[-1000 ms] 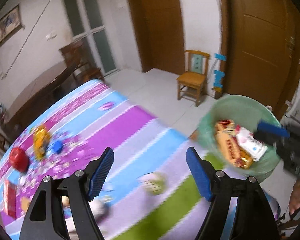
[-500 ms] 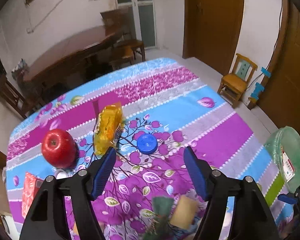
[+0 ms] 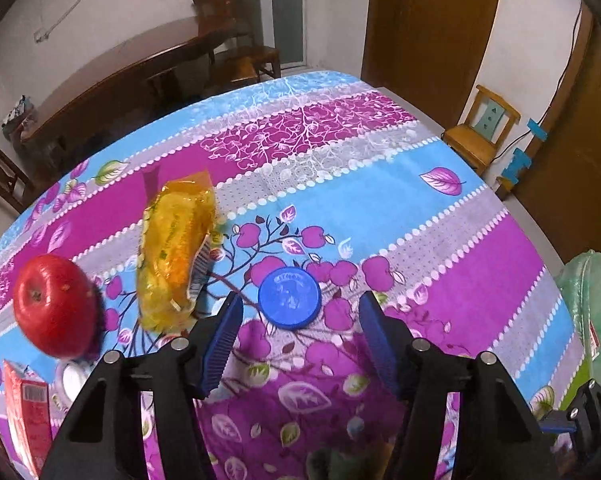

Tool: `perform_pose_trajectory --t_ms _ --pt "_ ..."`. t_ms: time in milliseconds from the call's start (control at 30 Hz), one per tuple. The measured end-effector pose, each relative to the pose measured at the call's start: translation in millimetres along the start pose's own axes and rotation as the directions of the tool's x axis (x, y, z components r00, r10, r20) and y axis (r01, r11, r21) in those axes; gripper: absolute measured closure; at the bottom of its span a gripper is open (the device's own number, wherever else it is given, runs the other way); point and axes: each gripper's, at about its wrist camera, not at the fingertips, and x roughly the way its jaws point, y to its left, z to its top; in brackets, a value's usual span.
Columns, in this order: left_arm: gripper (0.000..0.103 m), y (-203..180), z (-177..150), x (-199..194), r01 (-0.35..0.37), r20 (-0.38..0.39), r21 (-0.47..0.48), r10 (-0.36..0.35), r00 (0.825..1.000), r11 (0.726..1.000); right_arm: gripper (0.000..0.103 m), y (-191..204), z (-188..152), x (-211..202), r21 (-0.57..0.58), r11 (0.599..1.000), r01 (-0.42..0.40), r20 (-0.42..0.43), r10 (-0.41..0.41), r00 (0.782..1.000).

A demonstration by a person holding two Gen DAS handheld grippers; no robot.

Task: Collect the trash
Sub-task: 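Grasp the blue bottle cap with the left tool while the right tool grasps the white gloves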

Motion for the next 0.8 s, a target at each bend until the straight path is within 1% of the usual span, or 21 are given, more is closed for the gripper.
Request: perform_pose_trajectory --t_ms 67,100,200,267,300,333,367,400,433,467,500,733,800 --pt "0.041 2.3 3.1 8.2 0.013 -0.008 -0.013 -0.013 1.0 1.0 0.015 0.3 0.5 5.9 -0.002 1.0 -0.002 -0.015 0.002 1.0" --pt "0.041 2.5 3.4 11.5 0.007 -0.008 -0.013 -0.007 1.0 1.0 0.018 0.1 1.0 7.7 -0.002 1.0 0.0 -0.021 0.0 1.0" --pt "0.041 6.1 4.9 23.8 0.006 -0.023 -0.028 -0.006 1.0 1.0 0.02 -0.6 0.6 11.5 0.013 1.0 -0.008 -0.026 0.008 1.0" --pt "0.041 9.0 4.8 32.0 -0.001 -0.038 -0.04 -0.001 0.999 0.999 0.026 -1.4 1.1 12.9 0.018 1.0 -0.023 -0.034 0.024 0.999" --pt "0.041 10.0 4.1 34.6 -0.001 -0.041 -0.045 -0.001 0.999 0.999 0.033 -0.7 0.9 13.5 0.017 0.999 -0.032 -0.039 0.033 0.999" --pt "0.042 9.3 3.8 34.8 -0.003 -0.033 -0.042 0.002 0.999 0.999 0.038 -0.2 1.3 14.4 0.016 0.999 -0.035 -0.044 0.035 0.998" --pt "0.043 8.4 3.2 35.2 -0.008 -0.031 -0.039 0.007 0.999 0.999 0.039 0.3 1.4 15.3 0.016 0.999 -0.038 -0.047 0.039 0.998" --pt "0.047 7.3 3.1 35.0 -0.023 -0.028 -0.038 0.022 0.999 0.999 0.046 0.9 1.2 15.6 0.018 0.999 -0.048 -0.048 0.049 0.998" --pt "0.051 7.7 2.0 34.9 -0.029 -0.024 -0.038 0.028 0.999 0.999 0.056 1.4 0.9 16.5 0.025 0.998 -0.062 -0.055 0.063 0.997" --pt "0.06 7.9 1.1 33.6 -0.026 -0.019 -0.039 0.025 1.0 0.999 0.057 1.7 0.2 16.4 0.029 0.998 -0.063 -0.056 0.065 0.996" --pt "0.062 8.0 1.1 32.3 -0.015 -0.019 -0.041 0.014 1.0 0.999 0.057 1.4 -0.4 16.7 0.029 0.998 -0.063 -0.054 0.064 0.996" --pt "0.062 7.8 -4.6 24.7 -0.004 -0.008 -0.053 0.004 1.0 0.999 0.059 0.8 -6.8 6.7 0.061 0.994 -0.091 -0.046 0.094 0.995" --pt "0.062 7.2 -8.2 17.2 -0.018 0.005 -0.049 0.018 1.0 0.999 0.059 0.5 -9.6 1.8 0.066 0.993 -0.094 -0.04 0.096 0.995"
